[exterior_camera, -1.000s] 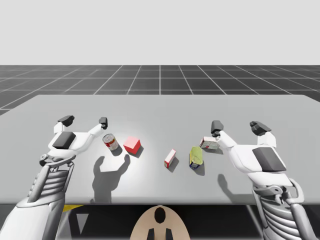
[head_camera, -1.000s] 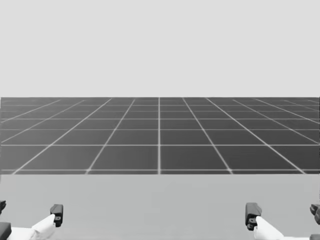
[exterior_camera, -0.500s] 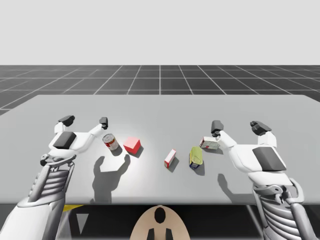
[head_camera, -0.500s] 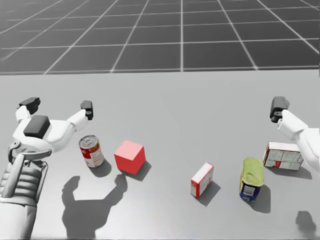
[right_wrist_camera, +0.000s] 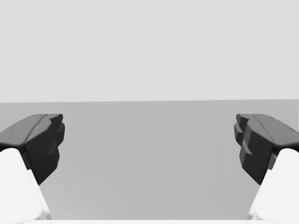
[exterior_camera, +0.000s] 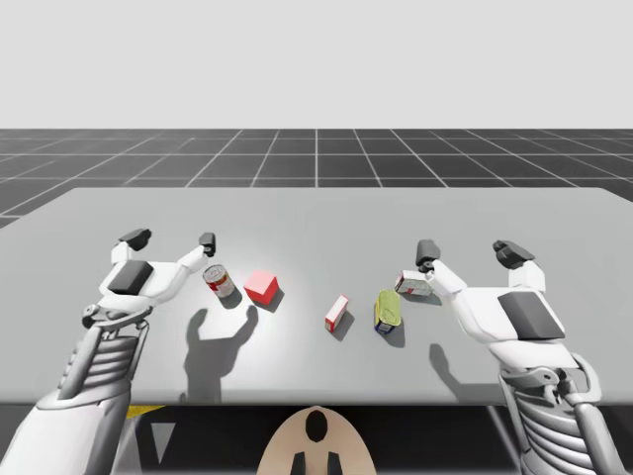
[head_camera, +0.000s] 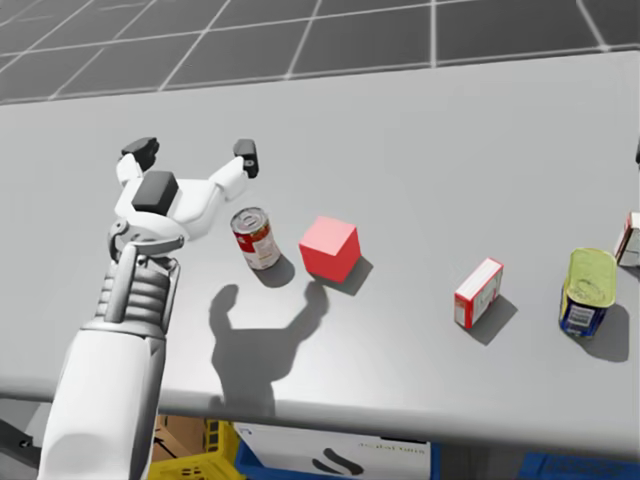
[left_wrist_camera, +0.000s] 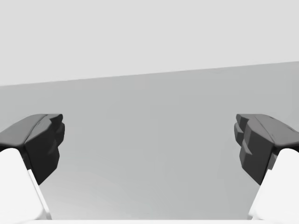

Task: Find the red cube and pick it up.

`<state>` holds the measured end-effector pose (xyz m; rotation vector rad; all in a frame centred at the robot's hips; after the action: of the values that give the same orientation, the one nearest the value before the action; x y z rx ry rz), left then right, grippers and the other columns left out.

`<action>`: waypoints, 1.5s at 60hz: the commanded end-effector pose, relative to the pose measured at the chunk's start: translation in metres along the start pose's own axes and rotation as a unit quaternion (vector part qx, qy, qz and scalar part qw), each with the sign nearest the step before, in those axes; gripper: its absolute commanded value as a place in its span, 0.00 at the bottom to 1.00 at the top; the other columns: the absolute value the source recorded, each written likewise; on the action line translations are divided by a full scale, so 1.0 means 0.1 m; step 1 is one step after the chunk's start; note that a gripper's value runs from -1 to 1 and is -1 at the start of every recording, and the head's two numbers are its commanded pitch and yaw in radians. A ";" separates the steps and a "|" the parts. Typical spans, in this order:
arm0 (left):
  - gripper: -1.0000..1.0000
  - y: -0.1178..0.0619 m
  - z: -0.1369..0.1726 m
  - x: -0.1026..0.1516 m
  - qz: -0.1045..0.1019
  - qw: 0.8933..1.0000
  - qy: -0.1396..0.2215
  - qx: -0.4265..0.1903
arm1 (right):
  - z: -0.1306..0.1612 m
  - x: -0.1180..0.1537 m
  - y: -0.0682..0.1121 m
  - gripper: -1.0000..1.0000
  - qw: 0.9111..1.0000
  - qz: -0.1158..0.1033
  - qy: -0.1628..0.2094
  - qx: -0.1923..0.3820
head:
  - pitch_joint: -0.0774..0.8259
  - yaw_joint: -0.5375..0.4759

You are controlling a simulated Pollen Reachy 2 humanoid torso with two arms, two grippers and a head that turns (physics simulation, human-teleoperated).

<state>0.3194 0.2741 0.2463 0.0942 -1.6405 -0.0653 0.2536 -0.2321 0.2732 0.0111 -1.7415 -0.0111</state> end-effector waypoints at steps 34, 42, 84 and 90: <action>0.00 -0.16 0.90 0.41 0.032 0.967 0.142 -0.209 | 0.01 -0.01 0.01 0.00 1.000 -0.008 0.004 -0.003 | 0.80 0.78; 0.00 -0.25 1.05 0.27 0.026 0.958 0.168 -0.230 | 0.01 -0.01 0.01 0.00 1.000 -0.008 0.004 -0.004 | 0.80 0.78; 0.00 -0.76 0.44 -0.58 0.030 0.945 0.264 -0.193 | 0.01 -0.01 -0.01 0.00 1.000 -0.006 0.002 -0.004 | 0.81 0.77; 0.00 -0.86 0.29 -0.58 0.023 0.943 0.273 -0.186 | 0.01 -0.01 -0.01 0.00 1.000 -0.006 0.002 -0.004 | 0.81 0.78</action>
<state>0.2768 0.2081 0.1824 -0.2149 -1.0793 -0.3053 0.2530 -0.2345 0.2730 0.0057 -1.7392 -0.0155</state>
